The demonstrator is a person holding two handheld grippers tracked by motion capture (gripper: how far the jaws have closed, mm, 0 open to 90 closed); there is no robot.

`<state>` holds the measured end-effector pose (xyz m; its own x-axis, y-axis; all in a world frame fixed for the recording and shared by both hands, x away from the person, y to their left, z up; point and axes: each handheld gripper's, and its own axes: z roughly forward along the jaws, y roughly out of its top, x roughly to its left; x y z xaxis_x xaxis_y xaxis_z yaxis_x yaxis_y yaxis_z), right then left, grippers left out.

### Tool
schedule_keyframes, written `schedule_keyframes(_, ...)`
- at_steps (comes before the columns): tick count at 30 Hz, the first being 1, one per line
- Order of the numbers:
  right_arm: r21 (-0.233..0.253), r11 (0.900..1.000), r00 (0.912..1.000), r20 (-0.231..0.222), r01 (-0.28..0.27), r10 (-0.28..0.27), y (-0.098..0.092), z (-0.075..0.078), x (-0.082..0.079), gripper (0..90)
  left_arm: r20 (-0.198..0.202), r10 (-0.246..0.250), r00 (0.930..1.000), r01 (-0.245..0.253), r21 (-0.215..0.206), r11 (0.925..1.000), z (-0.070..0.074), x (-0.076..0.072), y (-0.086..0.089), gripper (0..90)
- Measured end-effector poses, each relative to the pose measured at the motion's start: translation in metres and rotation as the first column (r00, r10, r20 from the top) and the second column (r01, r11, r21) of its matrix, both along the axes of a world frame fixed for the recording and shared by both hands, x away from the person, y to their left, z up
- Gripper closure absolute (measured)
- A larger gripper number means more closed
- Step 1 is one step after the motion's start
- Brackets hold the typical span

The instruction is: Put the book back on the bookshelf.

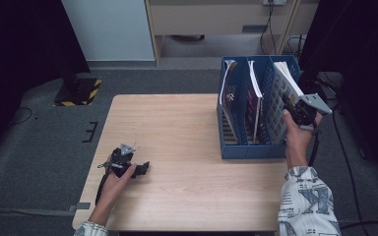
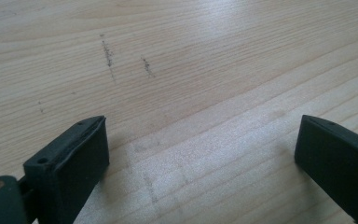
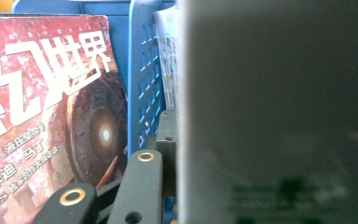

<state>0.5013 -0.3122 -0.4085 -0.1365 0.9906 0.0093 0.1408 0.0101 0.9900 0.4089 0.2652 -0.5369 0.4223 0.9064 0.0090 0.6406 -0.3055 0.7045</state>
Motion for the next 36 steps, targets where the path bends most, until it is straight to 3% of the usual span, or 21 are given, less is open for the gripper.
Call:
schedule_keyframes(13, -0.040, 0.999, 0.9989, -0.036, -0.033, 0.031, 0.007, 0.003, -0.002, 72.1, -0.001, 0.000, 1.0000, 0.000, 0.000, 1.0000, 0.000, 0.000, 0.000, 2.4)
schedule_keyframes(36, -0.034, 0.997, 0.9959, -0.066, -0.063, 0.061, 0.013, 0.003, -0.005, 68.5, 0.000, 0.003, 1.0000, -0.003, -0.002, 1.0000, 0.000, 0.000, 0.000, 2.3)
